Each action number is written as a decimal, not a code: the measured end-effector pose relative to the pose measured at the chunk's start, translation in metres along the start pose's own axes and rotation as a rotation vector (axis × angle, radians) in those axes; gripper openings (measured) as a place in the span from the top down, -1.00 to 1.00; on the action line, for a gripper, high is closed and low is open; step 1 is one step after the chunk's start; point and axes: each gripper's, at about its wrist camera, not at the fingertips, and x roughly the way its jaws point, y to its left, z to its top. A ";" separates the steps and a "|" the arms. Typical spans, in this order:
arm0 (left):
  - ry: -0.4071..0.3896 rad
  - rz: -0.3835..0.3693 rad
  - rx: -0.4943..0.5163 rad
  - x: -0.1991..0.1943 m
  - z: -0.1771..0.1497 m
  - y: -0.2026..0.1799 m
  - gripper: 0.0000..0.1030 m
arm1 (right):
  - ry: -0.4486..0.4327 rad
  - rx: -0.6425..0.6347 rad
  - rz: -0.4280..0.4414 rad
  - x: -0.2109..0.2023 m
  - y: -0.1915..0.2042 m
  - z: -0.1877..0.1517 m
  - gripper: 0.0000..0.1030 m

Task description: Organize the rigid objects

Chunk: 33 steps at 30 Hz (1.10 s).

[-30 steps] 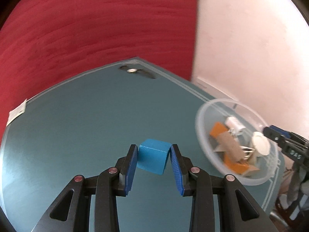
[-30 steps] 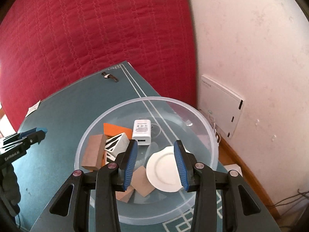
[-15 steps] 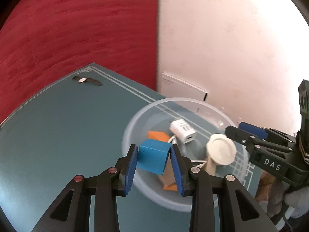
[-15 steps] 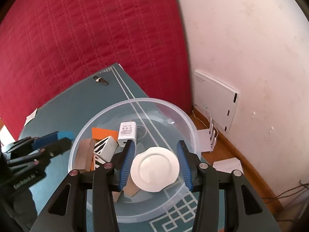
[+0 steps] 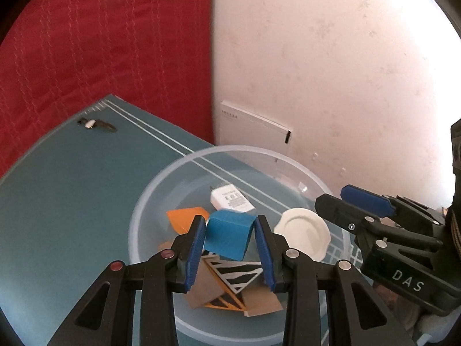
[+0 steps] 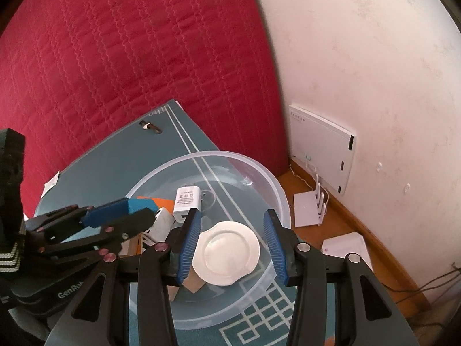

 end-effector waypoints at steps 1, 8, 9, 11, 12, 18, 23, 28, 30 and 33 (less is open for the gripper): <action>0.004 0.000 -0.007 0.001 -0.001 0.002 0.05 | -0.001 -0.001 0.000 0.000 0.000 0.000 0.09; -0.052 0.081 -0.035 -0.022 -0.010 0.014 -0.75 | -0.005 0.000 -0.004 -0.001 0.000 0.000 -0.09; -0.060 0.099 -0.035 -0.025 -0.011 0.015 -0.79 | -0.006 0.001 -0.006 -0.002 0.001 0.000 -0.14; -0.072 0.154 -0.037 -0.031 -0.014 0.018 -0.95 | -0.005 0.003 -0.009 -0.003 0.002 -0.001 -0.22; -0.077 0.183 -0.039 -0.033 -0.016 0.020 -0.98 | -0.001 0.004 -0.010 -0.003 0.002 -0.001 -0.28; -0.105 0.291 -0.050 -0.052 -0.028 0.025 -0.99 | 0.052 -0.018 -0.003 -0.003 0.004 -0.003 -0.63; -0.110 0.356 -0.069 -0.065 -0.035 0.025 -0.99 | 0.068 -0.061 -0.007 -0.011 0.012 -0.010 -0.74; -0.120 0.385 -0.069 -0.077 -0.044 0.016 -0.99 | 0.052 -0.118 -0.035 -0.022 0.021 -0.018 -0.82; -0.129 0.386 -0.066 -0.079 -0.044 0.016 -0.99 | 0.051 -0.146 -0.044 -0.026 0.027 -0.023 -0.83; -0.128 0.387 -0.068 -0.083 -0.044 0.016 -0.99 | 0.051 -0.192 -0.069 -0.029 0.036 -0.031 -0.84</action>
